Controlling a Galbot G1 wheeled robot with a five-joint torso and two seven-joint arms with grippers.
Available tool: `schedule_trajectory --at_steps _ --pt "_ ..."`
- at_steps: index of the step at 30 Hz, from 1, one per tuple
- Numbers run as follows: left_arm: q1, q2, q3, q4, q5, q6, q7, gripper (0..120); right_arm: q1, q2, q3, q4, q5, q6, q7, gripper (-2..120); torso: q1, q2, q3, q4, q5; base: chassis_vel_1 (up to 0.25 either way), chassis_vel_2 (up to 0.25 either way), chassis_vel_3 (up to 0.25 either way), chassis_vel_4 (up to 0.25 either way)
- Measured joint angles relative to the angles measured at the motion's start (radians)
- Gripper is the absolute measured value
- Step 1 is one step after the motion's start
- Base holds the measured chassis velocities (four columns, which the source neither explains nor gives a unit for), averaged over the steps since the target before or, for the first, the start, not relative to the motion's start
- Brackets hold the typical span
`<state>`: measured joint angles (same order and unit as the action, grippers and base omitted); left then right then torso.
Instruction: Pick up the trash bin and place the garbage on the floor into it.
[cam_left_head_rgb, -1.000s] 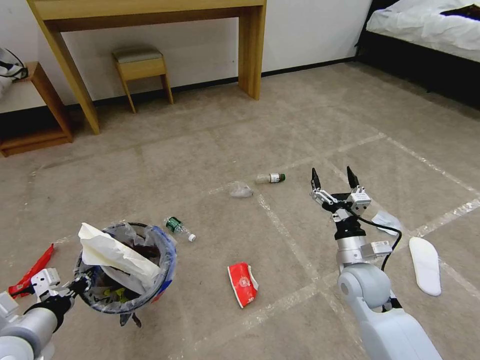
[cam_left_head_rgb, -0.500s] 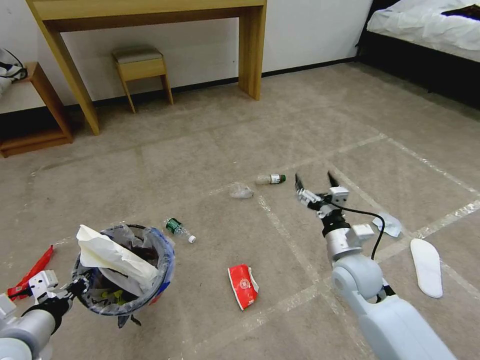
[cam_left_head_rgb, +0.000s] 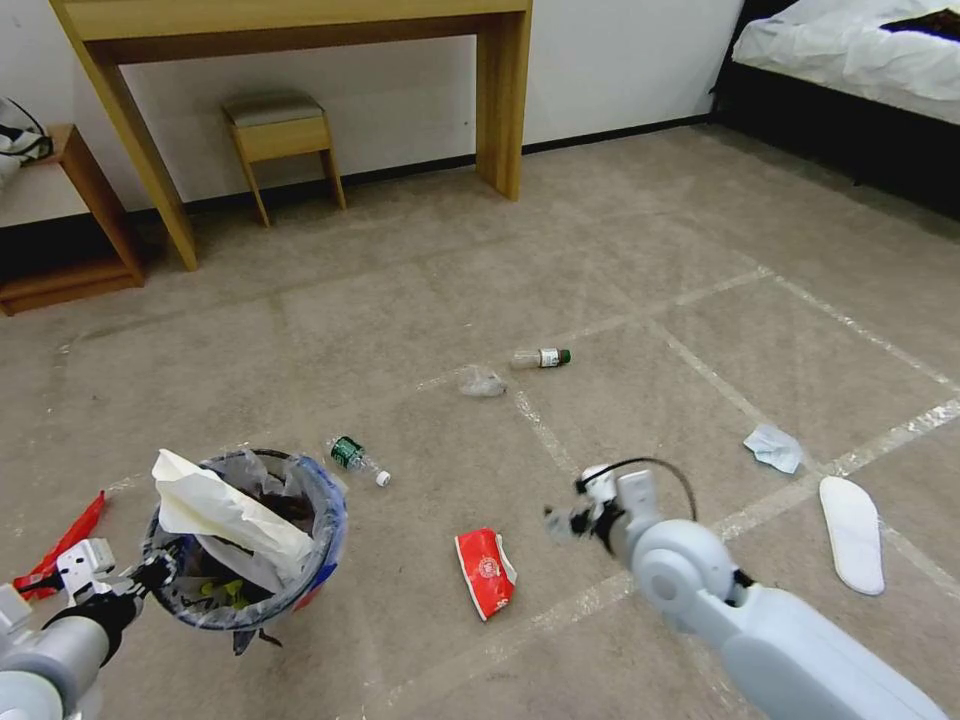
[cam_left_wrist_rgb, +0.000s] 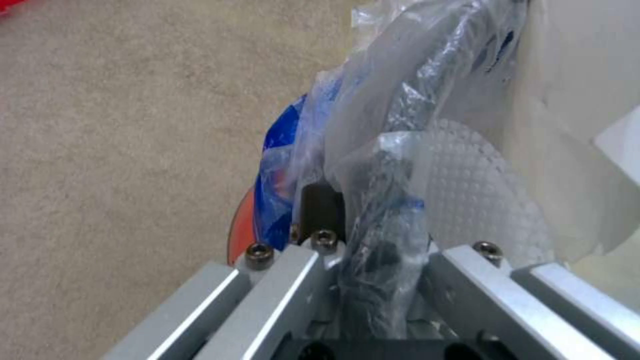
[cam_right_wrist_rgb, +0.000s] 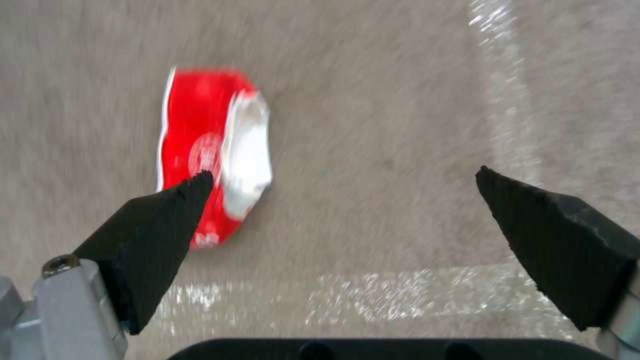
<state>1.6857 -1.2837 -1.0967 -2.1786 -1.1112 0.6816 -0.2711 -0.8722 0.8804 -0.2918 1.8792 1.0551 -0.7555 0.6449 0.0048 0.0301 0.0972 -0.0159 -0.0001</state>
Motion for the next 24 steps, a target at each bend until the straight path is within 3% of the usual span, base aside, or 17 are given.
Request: schedule_trajectory --at_steps 11,13,24 --pt "0.017 -0.029 -0.009 -0.020 0.013 -0.003 0.002 1 0.110 0.047 -0.169 -0.098 -0.017 0.008 -0.015 100 0.000 0.000 0.000 -0.0002 -0.0002 0.000 0.000 0.000 0.000" --pt "0.029 -0.037 -0.024 -0.027 0.013 -0.006 0.003 1 0.150 0.098 -0.212 -0.176 -0.015 0.012 -0.027 100 0.000 0.000 0.000 0.0000 -0.0001 0.000 0.000 0.000 0.000" --pt "0.035 -0.046 -0.034 -0.030 0.011 -0.009 0.003 1 0.159 0.196 -0.247 -0.329 -0.059 0.017 -0.037 100 0.000 0.000 0.000 0.0000 -0.0001 0.000 0.000 0.000 0.000"
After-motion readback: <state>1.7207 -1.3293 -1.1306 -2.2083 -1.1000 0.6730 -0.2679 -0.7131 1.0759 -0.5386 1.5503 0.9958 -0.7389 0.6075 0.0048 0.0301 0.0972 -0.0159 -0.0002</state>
